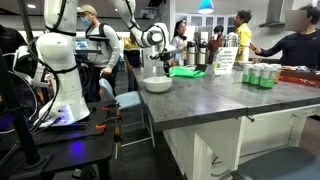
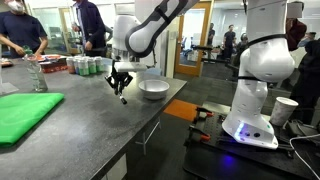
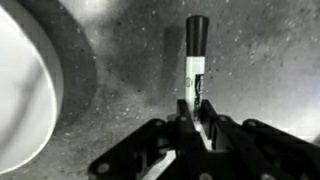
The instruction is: Remove the marker from the bowl
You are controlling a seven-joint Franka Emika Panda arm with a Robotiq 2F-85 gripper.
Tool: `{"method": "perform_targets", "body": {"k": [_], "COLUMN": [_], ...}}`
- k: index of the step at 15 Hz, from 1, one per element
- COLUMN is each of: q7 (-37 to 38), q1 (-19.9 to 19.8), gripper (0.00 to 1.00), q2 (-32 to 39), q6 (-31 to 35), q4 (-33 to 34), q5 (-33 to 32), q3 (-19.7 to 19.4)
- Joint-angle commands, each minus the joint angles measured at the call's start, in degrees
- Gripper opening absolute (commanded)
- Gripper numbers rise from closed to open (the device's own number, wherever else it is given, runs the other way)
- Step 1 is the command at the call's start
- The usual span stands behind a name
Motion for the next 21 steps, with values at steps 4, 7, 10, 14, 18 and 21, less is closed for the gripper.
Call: {"method": "perform_targets", "body": {"k": [4,7,10,14,18,21], "q7": [-21.5,-27.2,-28.4,-27.2,-28.2,-27.6], "q1": [1.4,1.6,1.9,2.0,1.6,1.7], "gripper": [0.05,0.05,0.05,0.43,0.64,0.88], "q2": [-3.7,-4.8,-5.3,-4.9,-5.2,-6.4], "q6": [3.9,2.0,0.4,0.0,0.8,1.1], "q4": [-8.6,-9.6,-9.9,-9.9,-10.0,-10.1], "q5": [7.7,10.3,9.2,7.7,8.7,8.7], "q3": [4.4,5.7,5.0,3.7,3.3,3.2]}}
